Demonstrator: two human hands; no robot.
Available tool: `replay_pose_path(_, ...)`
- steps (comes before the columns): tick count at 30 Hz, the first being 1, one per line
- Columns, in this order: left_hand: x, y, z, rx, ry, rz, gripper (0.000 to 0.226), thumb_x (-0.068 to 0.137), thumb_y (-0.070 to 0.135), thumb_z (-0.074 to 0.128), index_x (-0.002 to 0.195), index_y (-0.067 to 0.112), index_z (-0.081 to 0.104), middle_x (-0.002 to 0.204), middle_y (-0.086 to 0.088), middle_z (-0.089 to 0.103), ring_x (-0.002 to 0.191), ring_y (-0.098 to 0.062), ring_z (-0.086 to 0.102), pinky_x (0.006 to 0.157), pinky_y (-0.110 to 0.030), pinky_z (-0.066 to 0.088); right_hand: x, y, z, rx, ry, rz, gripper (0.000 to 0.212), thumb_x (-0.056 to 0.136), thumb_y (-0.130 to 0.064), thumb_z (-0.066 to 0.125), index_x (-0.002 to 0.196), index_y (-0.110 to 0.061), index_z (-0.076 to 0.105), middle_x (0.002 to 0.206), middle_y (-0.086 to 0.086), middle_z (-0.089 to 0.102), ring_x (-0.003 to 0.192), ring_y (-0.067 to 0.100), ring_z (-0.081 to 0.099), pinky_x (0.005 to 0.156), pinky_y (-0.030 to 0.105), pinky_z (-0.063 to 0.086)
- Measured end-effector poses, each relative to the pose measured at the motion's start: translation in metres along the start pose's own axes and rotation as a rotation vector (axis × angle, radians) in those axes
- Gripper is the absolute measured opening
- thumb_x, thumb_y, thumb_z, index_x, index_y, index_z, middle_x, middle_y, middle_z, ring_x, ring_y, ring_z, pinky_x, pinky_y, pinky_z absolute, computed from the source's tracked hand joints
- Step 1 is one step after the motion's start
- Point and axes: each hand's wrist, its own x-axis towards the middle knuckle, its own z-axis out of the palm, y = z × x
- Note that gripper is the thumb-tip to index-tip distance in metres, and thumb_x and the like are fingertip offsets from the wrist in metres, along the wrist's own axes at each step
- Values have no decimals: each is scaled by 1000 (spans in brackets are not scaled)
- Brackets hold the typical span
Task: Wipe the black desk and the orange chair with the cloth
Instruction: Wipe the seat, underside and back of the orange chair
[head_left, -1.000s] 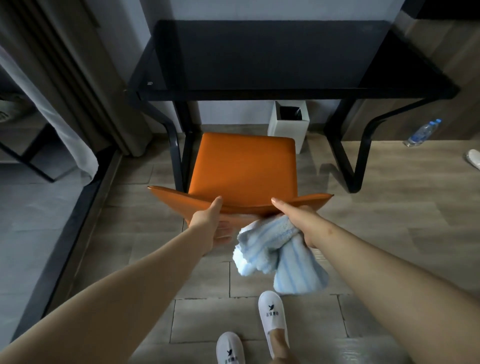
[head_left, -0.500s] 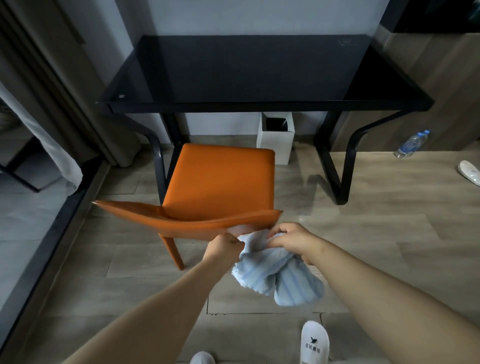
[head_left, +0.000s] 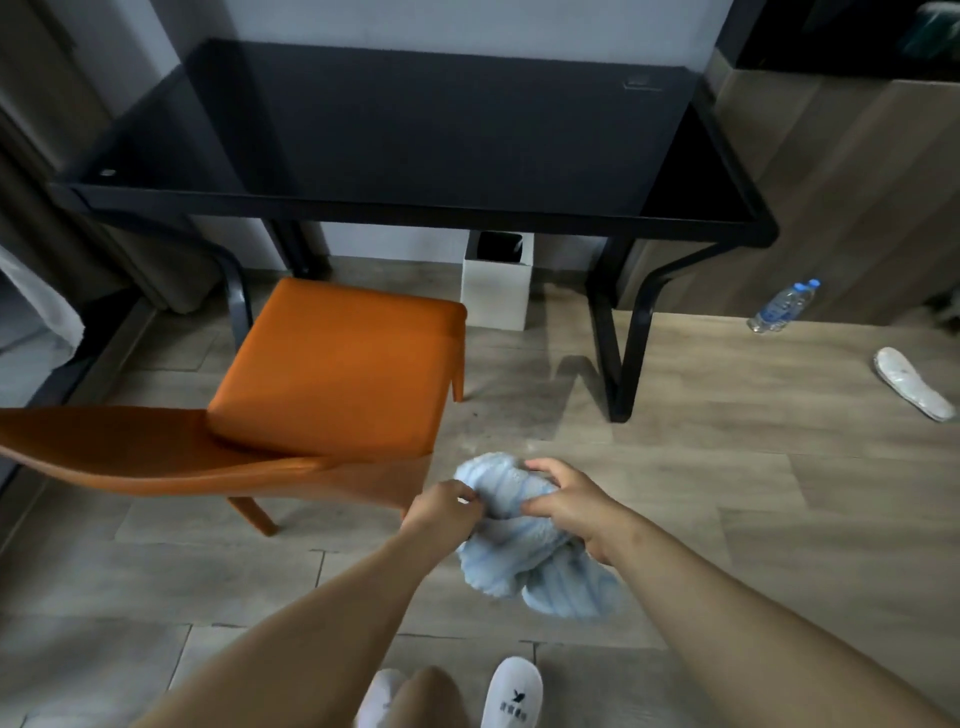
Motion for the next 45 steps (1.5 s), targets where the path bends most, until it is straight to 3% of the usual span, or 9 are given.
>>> replay_pose_path(7,58,70,5,88,36,63,62,88,16,48,143,35,28,122,-9,57,88,-20,60,70,-29,52,40,-37,-60,1,13,-68,42,82,-3,64,118,-23,57,95,-5,61,82,7,57,61,16,46)
replay_pose_path(13,131,127,-8,-131,105,53,59,89,6,36,139,38,35,96,-4,60,69,-15,57,58,-28,52,98,-84,-106,-57,18,-91,42,82,-4,64,117,-24,57,93,-5,61,81,7,58,60,17,45)
replay_pose_path(18,195,160,-45,-116,144,41,60,87,9,38,141,33,32,121,-6,57,90,-21,61,62,-25,49,159,-145,-122,-150,-18,-129,42,82,-5,64,118,-25,57,94,-5,60,84,9,57,68,19,47)
replay_pose_path(22,221,170,-74,-62,155,48,62,88,18,46,143,37,26,126,-2,55,95,-14,58,68,-22,47,196,-184,-122,-208,-79,-155,39,82,-6,64,113,-29,57,89,-11,58,78,2,53,58,14,41)
replay_pose_path(28,246,172,-108,58,183,169,82,83,9,52,145,46,13,146,5,25,105,-10,42,70,-13,38,256,-224,-108,-312,-253,-166,38,83,-3,61,113,-26,57,89,-8,59,77,1,54,57,11,43)
replay_pose_path(34,258,151,-121,95,307,1,57,82,17,57,137,30,44,149,0,26,129,-20,42,99,-27,40,315,-251,-82,-519,-483,-227,35,81,1,60,108,-22,59,95,-4,60,79,4,55,60,10,44)
replay_pose_path(38,257,133,-120,-15,413,-128,44,77,22,65,121,19,56,140,2,39,133,-17,36,100,-24,37,346,-255,-64,-667,-603,-287,31,80,-3,62,99,-26,58,98,-8,60,88,6,56,67,13,44)
replay_pose_path(42,242,113,-117,-221,571,-239,30,71,16,67,99,17,56,94,4,54,92,-17,53,67,-22,33,359,-251,-35,-927,-668,-317,30,74,-18,71,101,-23,59,96,-5,64,93,13,60,79,26,48)
replay_pose_path(45,232,92,-116,-324,614,-307,26,72,16,63,92,26,50,82,8,54,81,-16,52,63,-25,36,360,-250,-8,-1037,-726,-291,21,71,-27,72,88,-20,61,81,-7,63,79,11,60,66,23,46)
